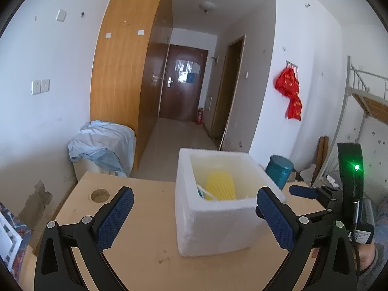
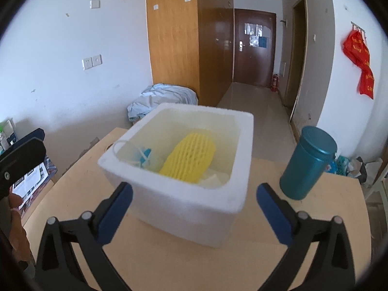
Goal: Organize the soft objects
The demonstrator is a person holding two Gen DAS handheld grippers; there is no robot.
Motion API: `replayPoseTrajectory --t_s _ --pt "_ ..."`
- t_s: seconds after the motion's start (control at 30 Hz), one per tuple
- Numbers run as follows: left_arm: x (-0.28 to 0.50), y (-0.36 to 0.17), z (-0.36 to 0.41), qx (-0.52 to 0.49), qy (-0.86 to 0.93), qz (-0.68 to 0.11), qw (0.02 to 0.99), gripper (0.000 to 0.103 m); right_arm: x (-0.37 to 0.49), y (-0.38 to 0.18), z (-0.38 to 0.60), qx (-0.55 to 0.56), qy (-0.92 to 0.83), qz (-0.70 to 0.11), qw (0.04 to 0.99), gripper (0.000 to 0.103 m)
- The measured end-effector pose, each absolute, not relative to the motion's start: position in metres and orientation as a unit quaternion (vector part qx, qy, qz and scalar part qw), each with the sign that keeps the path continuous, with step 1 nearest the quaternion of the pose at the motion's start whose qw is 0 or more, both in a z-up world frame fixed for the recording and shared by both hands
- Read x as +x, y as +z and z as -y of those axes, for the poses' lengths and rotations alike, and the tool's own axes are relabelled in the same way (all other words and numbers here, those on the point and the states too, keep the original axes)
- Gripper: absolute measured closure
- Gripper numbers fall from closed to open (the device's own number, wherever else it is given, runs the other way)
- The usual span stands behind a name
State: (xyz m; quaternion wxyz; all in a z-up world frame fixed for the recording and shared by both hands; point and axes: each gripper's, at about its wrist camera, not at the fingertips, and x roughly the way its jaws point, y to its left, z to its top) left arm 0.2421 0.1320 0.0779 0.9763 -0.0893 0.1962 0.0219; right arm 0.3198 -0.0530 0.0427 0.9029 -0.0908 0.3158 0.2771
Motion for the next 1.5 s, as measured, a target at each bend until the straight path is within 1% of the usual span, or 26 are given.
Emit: replayPoseTrajectory --t_s 0.37,0.67,1.13,1.3,1.5 --pt "0.211 0.057 -0.111 -0.079 0.021 -0.22 0.972 0.001 0.286 0.037 0.082 -0.073 0.257 -0.332 0.905 0.0" --pt "0.174 0.039 -0.087 -0.078 0.011 -0.235 0.969 0.001 0.232 0.039 0.119 -0.065 0.227 -0.313 0.92 0.0" --pt "0.117 0.007 -0.061 -0.083 0.006 -0.246 0.966 0.001 0.181 0.013 0.16 -0.035 0.194 -0.318 0.927 0.0" --pt "0.101 0.001 -0.052 -0.08 0.003 -0.242 0.967 0.001 0.166 0.008 0.168 -0.023 0.191 -0.309 0.931 0.0" --pt "0.072 -0.003 -0.037 -0.057 0.007 -0.202 0.978 0.001 0.134 0.009 0.182 -0.011 0.185 -0.261 0.947 0.0"
